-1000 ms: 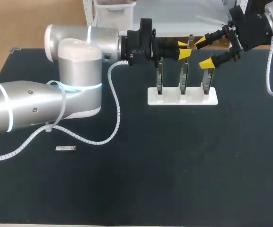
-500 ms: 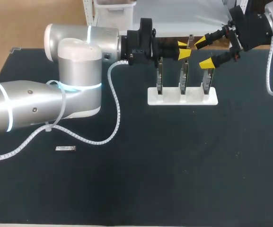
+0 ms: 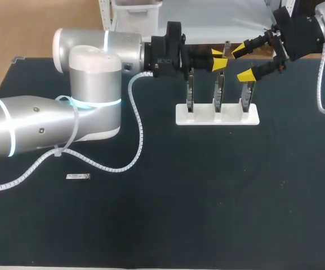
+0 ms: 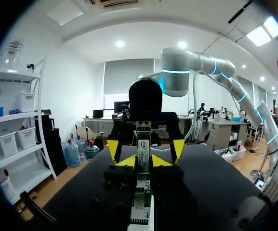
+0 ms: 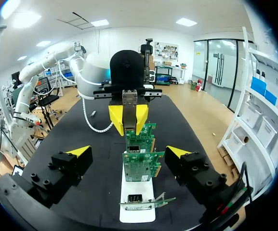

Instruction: Pick up the optical module with the left hand, and insert it into the network port with the right hand.

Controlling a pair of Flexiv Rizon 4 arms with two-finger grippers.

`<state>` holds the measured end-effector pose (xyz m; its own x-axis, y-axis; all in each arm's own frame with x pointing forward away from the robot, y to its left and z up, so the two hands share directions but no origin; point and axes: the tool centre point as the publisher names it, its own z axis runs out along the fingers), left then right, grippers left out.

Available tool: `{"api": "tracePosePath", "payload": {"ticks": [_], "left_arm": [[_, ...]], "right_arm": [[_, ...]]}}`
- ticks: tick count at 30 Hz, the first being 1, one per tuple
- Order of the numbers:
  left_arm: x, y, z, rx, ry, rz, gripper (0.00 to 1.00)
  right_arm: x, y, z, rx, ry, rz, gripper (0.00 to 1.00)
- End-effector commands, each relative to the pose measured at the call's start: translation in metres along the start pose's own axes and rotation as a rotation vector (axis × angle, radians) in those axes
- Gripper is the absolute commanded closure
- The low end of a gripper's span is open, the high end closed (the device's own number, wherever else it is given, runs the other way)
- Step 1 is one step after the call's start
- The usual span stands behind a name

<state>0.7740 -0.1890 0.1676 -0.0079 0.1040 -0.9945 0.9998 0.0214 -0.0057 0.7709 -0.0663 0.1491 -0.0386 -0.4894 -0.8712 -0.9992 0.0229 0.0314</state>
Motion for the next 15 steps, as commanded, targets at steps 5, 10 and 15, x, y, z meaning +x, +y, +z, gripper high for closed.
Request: {"api": "tracePosePath", "payload": {"ticks": [5, 10, 15], "left_arm": [[0.0013, 0.0011, 0.0010, -0.002, -0.003, -0.003, 1.00], [0.0020, 0.0012, 0.0011, -0.002, -0.002, -0.004, 1.00], [0.0027, 0.0006, 0.0009, -0.001, 0.000, -0.005, 1.00]], "right_arm": [[-0.0003, 0.0026, -0.0001, 0.006, 0.000, -0.001, 0.00], [-0.0003, 0.0026, -0.0001, 0.006, 0.000, -0.001, 0.00], [-0.0003, 0.0026, -0.0001, 0.006, 0.000, -0.001, 0.00]]}}
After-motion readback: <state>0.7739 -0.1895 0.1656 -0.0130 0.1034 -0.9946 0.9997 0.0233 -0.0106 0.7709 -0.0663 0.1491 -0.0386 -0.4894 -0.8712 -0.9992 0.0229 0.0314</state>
